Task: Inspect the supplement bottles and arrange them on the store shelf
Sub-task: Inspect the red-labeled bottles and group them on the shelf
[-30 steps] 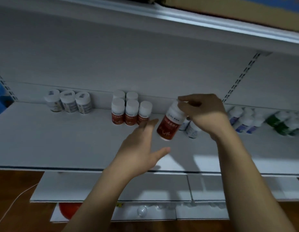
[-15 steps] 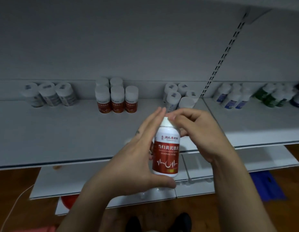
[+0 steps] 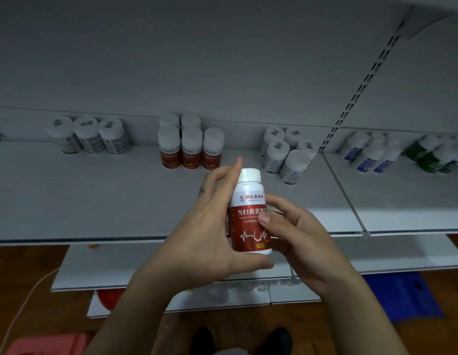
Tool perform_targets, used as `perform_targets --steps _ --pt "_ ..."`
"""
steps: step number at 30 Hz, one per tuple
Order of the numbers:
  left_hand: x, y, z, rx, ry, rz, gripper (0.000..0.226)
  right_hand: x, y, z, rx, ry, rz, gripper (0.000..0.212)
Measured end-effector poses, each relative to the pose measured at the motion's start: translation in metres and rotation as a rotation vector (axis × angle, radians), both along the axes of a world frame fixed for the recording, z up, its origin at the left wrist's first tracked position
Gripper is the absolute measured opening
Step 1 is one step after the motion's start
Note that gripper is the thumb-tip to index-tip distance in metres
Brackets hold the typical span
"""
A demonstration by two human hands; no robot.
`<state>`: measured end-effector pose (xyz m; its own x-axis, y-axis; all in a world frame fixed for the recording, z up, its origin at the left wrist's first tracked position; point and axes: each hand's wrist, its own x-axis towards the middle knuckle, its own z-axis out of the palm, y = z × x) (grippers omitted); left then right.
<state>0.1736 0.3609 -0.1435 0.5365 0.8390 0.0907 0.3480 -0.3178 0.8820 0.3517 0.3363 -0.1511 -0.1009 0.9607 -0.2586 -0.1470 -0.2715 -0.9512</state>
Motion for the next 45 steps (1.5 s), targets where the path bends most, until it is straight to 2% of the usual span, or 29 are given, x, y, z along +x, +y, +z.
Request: perform_targets --steps 10,22,29,36,45 --pt "-0.008 0.003 -0.004 0.042 0.061 -0.007 0.132 -0.003 0.01 0.002 -0.006 0.017 0.049 0.038" --pt "-0.018 0.006 -0.002 0.102 0.078 0.02 0.126 -0.008 0.018 0.0 0.004 0.021 0.108 0.05" --pt "-0.021 0.008 -0.008 0.066 0.072 0.024 0.126 -0.013 0.017 0.002 0.027 -0.049 0.008 0.06" --pt "-0.023 0.006 -0.011 0.056 0.059 0.029 0.126 -0.013 0.015 0.003 0.022 -0.046 0.009 0.064" --pt "-0.017 0.001 -0.008 0.089 0.089 0.035 0.127 -0.012 0.011 -0.004 -0.039 0.095 0.053 0.049"
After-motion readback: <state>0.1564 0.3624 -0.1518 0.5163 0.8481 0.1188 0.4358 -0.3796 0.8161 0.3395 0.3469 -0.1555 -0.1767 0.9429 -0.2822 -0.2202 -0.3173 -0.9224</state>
